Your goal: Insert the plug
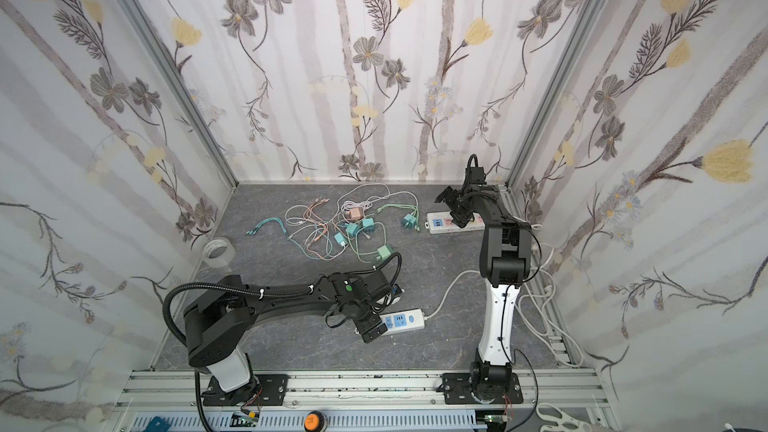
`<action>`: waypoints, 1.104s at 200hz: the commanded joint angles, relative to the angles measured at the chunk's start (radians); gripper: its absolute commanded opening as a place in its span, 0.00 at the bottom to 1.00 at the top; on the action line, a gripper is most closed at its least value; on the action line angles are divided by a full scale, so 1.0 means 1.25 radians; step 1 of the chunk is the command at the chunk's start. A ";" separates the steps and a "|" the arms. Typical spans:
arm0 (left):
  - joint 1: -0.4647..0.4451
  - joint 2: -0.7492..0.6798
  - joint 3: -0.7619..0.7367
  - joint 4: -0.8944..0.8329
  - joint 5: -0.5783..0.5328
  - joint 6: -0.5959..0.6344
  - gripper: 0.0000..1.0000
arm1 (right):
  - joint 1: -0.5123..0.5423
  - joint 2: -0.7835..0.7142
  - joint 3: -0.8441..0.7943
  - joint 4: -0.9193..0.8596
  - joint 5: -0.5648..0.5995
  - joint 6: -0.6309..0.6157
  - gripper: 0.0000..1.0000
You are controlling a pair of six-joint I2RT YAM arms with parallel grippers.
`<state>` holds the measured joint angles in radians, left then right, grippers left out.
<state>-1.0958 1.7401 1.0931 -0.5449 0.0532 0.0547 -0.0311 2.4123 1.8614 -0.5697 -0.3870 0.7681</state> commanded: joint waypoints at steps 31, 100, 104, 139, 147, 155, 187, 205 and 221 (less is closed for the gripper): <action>0.029 -0.061 -0.033 0.043 0.016 -0.027 1.00 | 0.010 -0.010 -0.049 0.010 -0.011 0.022 0.98; 0.101 -0.168 -0.079 0.109 0.044 -0.051 1.00 | 0.054 -0.084 -0.171 0.027 0.002 0.013 0.99; 0.104 -0.171 -0.080 0.111 0.045 -0.053 1.00 | 0.057 -0.087 -0.177 0.028 0.003 0.013 0.99; 0.122 -0.189 -0.104 0.157 0.045 -0.077 1.00 | 0.088 -0.093 -0.217 0.043 0.000 0.022 0.99; 0.128 -0.191 -0.106 0.164 0.046 -0.083 1.00 | 0.095 -0.092 -0.221 0.043 -0.003 0.026 0.99; 0.131 -0.192 -0.107 0.172 0.051 -0.088 1.00 | 0.102 -0.095 -0.228 0.048 -0.007 0.036 0.99; 0.145 -0.202 -0.116 0.203 0.059 -0.093 1.00 | 0.153 -0.149 -0.321 0.137 -0.008 0.115 0.99; 0.155 -0.204 -0.120 0.215 0.062 -0.099 1.00 | 0.182 -0.180 -0.386 0.185 -0.002 0.162 0.99; 0.160 -0.206 -0.122 0.220 0.063 -0.101 1.00 | 0.208 -0.218 -0.458 0.230 0.001 0.205 0.99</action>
<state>-0.9047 1.4918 0.9455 -0.3172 0.1265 -0.0574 0.1902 2.1670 1.3911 -0.2184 -0.3580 0.8864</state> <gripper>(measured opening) 0.997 0.993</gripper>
